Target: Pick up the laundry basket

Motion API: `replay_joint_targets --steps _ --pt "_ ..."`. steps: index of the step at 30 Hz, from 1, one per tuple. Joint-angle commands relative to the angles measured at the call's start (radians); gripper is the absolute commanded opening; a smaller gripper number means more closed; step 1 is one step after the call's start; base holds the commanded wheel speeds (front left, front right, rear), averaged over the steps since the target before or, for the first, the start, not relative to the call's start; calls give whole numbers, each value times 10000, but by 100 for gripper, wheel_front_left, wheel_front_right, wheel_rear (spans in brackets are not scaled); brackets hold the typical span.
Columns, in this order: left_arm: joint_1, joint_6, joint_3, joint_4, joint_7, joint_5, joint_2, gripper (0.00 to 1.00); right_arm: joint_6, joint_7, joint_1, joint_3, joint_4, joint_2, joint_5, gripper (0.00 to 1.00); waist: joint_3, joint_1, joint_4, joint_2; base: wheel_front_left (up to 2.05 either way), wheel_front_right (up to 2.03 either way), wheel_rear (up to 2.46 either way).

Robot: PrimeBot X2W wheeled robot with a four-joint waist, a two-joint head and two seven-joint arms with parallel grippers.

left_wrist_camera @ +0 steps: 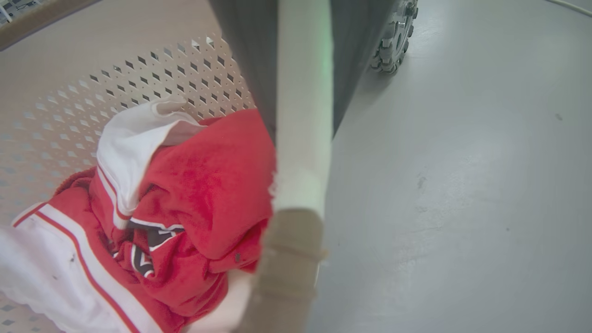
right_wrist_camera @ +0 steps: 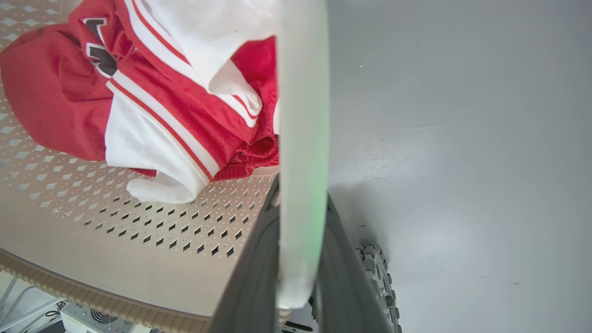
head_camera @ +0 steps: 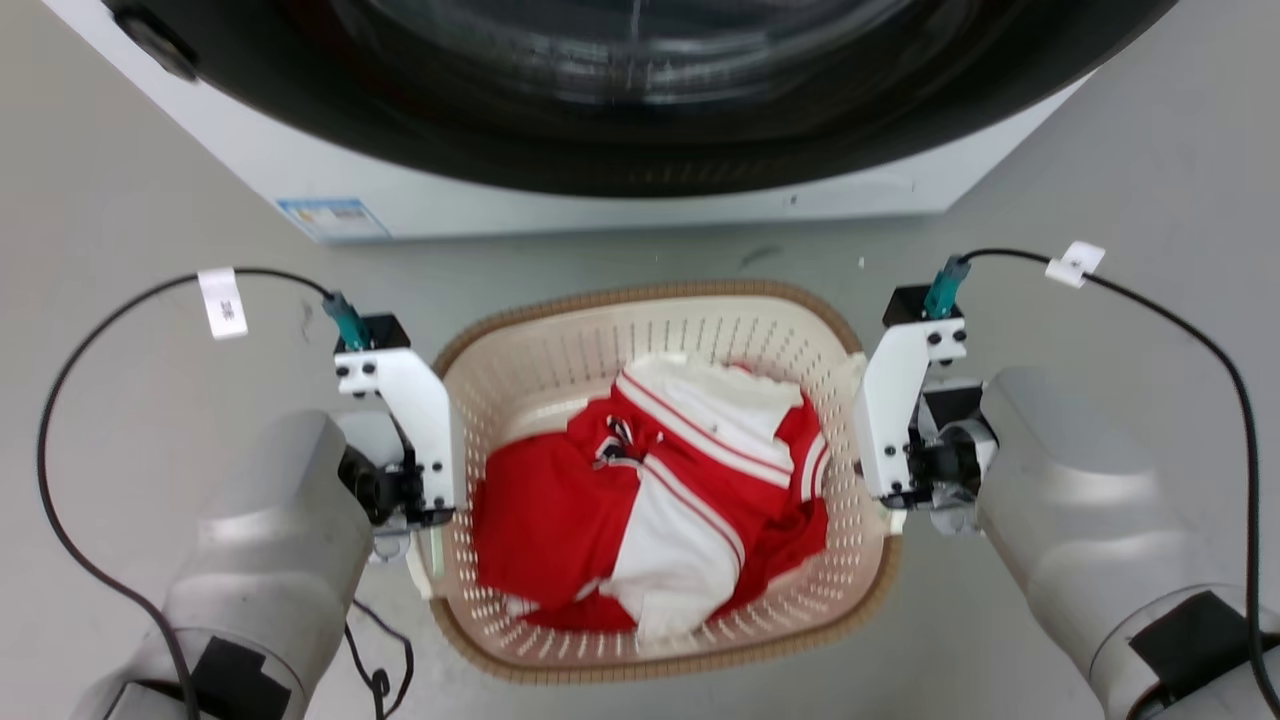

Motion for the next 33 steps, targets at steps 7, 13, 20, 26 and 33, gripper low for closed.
replay_joint_targets --steps 7,13,20,26,33 --pt "730 12 -129 122 660 -259 -29 0 -1 907 622 155 36 4 335 0 -1968 1 9 0 0 0 0" --pt "1144 10 -165 193 1177 -434 -63 0 0 1467 959 143 47 4 478 0 -2916 1 25 0 0 0 0" --pt "1705 25 -203 258 1636 -587 -189 0 0 1774 1520 109 54 2 417 0 -3899 1 72 0 0 0 0" --pt "2212 53 -215 277 1771 -694 -310 0 -1 1957 2024 -102 49 0 211 0 -4505 1 101 0 0 0 0" --pt "2602 95 -194 282 1815 -836 -425 0 0 2096 2428 -316 44 10 -61 0 -4976 1 158 0 0 0 0"
